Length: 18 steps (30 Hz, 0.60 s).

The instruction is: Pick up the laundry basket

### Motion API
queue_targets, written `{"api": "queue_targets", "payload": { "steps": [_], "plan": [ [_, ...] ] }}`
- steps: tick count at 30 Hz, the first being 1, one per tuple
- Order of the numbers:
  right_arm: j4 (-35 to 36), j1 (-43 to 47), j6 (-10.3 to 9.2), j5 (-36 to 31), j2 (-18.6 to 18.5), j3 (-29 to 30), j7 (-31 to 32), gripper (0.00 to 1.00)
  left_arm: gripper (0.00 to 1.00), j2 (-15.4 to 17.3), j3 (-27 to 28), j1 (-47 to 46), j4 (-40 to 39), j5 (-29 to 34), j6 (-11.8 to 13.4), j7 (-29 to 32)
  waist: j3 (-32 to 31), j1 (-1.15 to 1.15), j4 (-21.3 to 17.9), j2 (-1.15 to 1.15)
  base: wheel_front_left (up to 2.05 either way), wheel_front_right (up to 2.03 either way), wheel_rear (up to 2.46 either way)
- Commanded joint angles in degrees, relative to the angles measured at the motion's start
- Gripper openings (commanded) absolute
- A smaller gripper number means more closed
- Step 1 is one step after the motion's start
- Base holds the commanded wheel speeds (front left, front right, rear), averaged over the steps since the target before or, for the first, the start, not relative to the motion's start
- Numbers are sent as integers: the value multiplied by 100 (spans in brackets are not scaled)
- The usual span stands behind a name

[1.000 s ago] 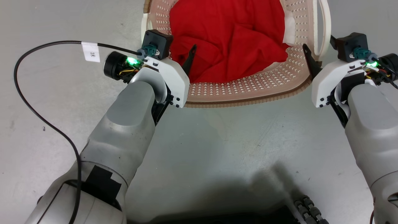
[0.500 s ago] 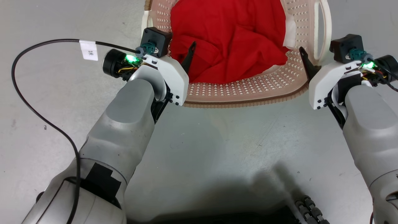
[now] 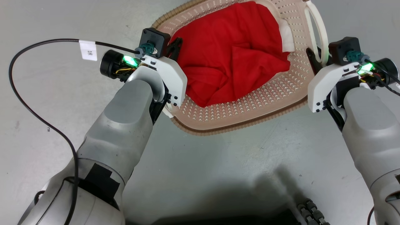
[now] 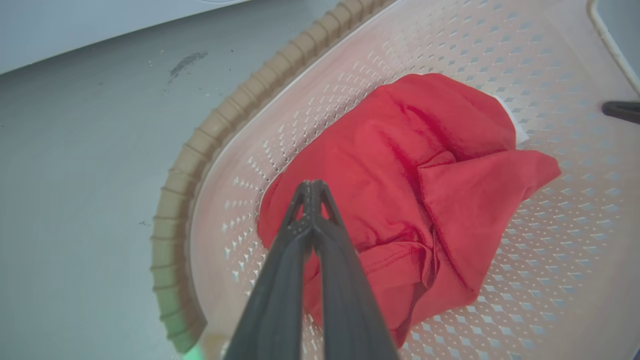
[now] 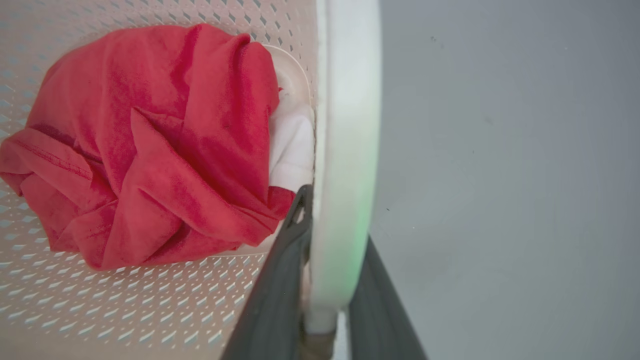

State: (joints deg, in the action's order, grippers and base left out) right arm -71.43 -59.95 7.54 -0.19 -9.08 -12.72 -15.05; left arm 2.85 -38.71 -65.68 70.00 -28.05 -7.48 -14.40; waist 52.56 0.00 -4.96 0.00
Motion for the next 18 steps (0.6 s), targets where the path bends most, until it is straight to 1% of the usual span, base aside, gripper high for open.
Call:
{"api": "queue_targets", "payload": {
  "steps": [1, 12, 14, 15, 16, 18],
  "plan": [
    [-22, 34, -10, 22, -8, -36, -20, 0, 0, 6, -27, -63, 11, -35, 9, -49, -33, 0, 1, 0, 0, 0, 0],
    [-99, 63, -8, 272, -56, -236, -20, 0, 0, 6, -186, -102, -56, -220, 9, -61, -191, 0, 68, 0, 0, 0, 0],
    [-106, 64, -8, 296, -79, -259, -20, 0, 0, 6, -201, -144, -94, -216, 46, -74, -187, 0, 94, 0, 0, 0, 0],
    [-110, 62, -8, 314, -89, -267, -20, 0, 66, 7, -203, -159, -109, -207, 69, -78, -182, 0, 108, 0, 0, 0, 0],
    [-113, 61, -8, 320, -101, -275, -20, 0, 100, 5, -203, -177, -144, -197, 95, -81, -176, 0, 125, 0, 0, 0, 0],
    [-118, 55, -8, 343, -129, -288, -20, 0, 100, 12, -185, -227, -252, -156, 153, -88, -164, 0, 160, 0, 0, 0, 0]
  ]
}}
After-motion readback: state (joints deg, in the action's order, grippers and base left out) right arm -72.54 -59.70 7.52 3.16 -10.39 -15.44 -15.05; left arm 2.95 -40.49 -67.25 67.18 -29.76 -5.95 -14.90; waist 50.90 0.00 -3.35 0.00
